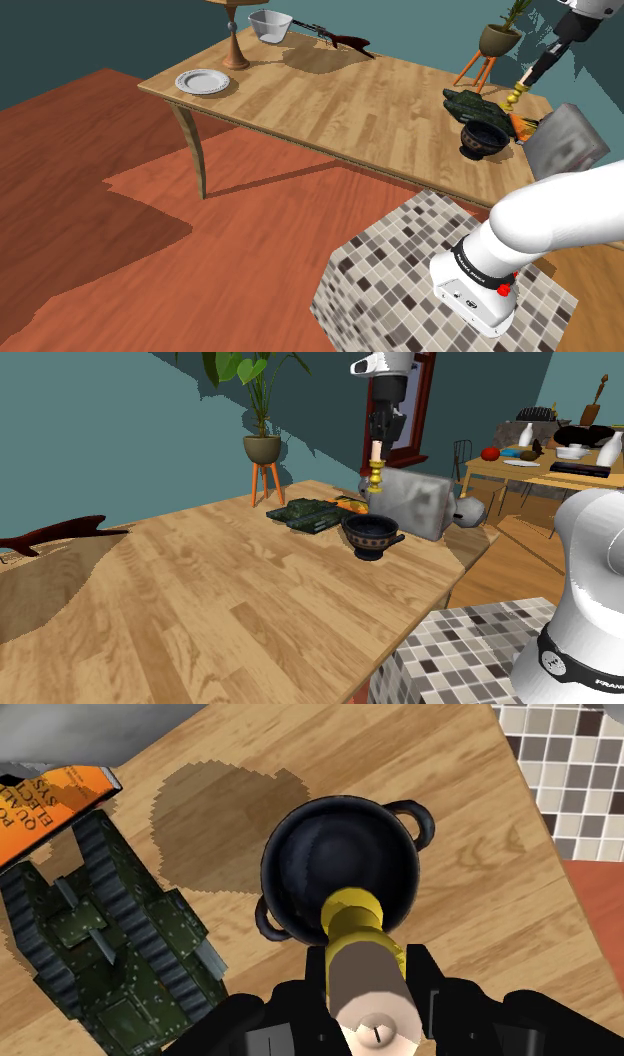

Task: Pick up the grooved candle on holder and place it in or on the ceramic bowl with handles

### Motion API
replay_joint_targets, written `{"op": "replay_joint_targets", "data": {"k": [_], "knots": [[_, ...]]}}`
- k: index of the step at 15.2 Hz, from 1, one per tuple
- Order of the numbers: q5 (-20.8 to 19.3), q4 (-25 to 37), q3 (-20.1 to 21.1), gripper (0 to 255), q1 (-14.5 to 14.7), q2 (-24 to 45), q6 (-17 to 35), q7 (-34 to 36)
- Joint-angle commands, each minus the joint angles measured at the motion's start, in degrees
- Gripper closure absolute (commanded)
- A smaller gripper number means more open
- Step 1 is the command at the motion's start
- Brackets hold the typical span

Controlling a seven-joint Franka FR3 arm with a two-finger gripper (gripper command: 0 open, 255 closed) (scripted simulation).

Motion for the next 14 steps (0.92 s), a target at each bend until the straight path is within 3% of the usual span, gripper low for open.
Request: {"op": "replay_joint_targets", "data": {"k": [1,14], "knots": [[-0.3,-1.5,-0.1,255,-0.2,-0.3,1.2,0.1],[-1.2,-10.4,-2.6,255,-0.5,0.9,11.3,0.0]]}}
